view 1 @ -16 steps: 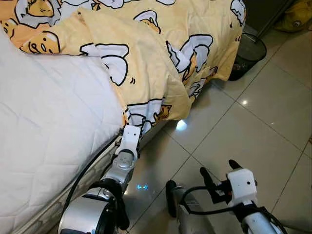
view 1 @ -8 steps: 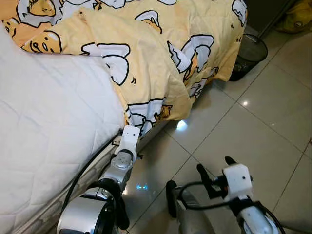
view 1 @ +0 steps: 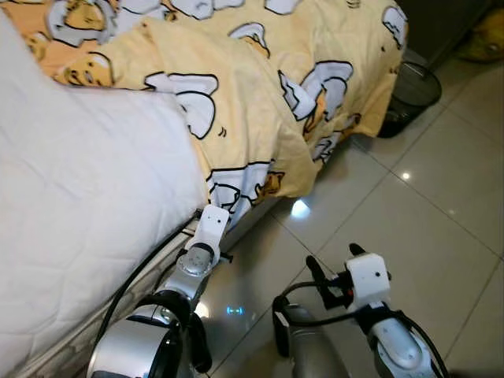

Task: Clean up the room

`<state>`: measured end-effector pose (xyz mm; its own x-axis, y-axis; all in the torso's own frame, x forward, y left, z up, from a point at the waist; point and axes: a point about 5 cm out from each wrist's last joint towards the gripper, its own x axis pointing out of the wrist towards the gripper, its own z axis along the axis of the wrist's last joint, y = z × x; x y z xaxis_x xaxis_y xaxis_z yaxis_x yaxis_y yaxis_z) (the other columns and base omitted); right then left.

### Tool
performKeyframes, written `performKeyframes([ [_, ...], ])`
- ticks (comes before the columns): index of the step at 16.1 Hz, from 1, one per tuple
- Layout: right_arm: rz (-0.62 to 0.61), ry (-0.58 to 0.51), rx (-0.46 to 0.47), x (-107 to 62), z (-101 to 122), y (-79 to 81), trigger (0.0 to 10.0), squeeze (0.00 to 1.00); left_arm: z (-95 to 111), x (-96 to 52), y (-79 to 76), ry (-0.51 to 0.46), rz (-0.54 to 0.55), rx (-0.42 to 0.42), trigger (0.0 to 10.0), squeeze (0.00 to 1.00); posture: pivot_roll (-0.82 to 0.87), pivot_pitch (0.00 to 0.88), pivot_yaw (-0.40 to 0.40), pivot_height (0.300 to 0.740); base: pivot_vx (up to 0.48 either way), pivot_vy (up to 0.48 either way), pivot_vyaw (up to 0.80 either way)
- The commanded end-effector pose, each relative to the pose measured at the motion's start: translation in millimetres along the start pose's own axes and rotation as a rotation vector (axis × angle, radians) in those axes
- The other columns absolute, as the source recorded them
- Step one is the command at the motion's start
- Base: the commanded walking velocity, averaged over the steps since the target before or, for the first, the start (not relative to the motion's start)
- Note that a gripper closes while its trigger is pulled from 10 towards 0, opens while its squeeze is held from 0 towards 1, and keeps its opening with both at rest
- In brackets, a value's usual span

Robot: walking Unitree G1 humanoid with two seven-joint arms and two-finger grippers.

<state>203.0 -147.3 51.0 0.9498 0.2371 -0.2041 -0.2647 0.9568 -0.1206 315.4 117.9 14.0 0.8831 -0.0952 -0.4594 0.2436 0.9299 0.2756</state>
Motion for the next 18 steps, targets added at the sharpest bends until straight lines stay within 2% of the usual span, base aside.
performKeyframes([
  [1, -0.007, 0.037, 0.002, -1.0, -8.3, 1.4, 10.0, 0.0, -21.8, -5.9, -6.2, 0.072, -0.043, 0.034, 10.0, 0.0, -0.33, 0.257, -0.009, 0.74, 0.0, 0.0, 0.0],
  [4, -0.001, 0.03, 0.007, 5.6, -7.5, 2.2, 10.0, 0.0, -26.7, -7.7, -3.6, 0.074, -0.054, 0.006, 10.0, 0.0, -0.31, 0.254, -0.007, 0.74, 0.0, 0.0, 0.0],
  [6, 0.007, 0.033, 0.007, 8.2, -9.0, 2.6, 10.0, 0.0, -27.6, -8.3, -7.0, 0.076, -0.074, 0.032, 10.0, 0.0, -0.31, 0.255, -0.008, 0.74, 0.0, 0.0, 0.0],
  [10, 0.017, 0.033, 0.005, 10.0, -10.5, 2.5, 10.0, 0.0, -30.0, -9.5, -9.0, 0.077, -0.065, -0.037, 10.0, 0.0, -0.31, 0.254, -0.016, 0.74, 0.0, 0.0, 0.0],
  [14, 0.023, 0.04, 0.003, 8.8, -13.8, 2.0, 10.0, 0.0, -32.8, -10.7, -11.4, 0.084, -0.068, -0.034, 10.0, 0.0, -0.31, 0.255, -0.019, 0.74, -0.296, 0.0, 0.0],
  [17, 0.027, 0.045, 0.001, 6.5, -16.3, 0.8, 10.0, 0.0, -36.7, -13.1, -20.7, 0.093, -0.091, -0.036, 10.0, 0.0, -0.31, 0.255, -0.021, 0.74, -0.342, 0.0, 0.0],
  [18, 0.033, 0.054, -0.003, 4.0, -18.9, 0.4, 10.0, 0.0, -39.7, -15.3, -29.9, 0.102, -0.123, -0.037, 10.0, 0.0, -0.32, 0.256, -0.021, 0.74, -0.345, 0.0, 0.0],
])
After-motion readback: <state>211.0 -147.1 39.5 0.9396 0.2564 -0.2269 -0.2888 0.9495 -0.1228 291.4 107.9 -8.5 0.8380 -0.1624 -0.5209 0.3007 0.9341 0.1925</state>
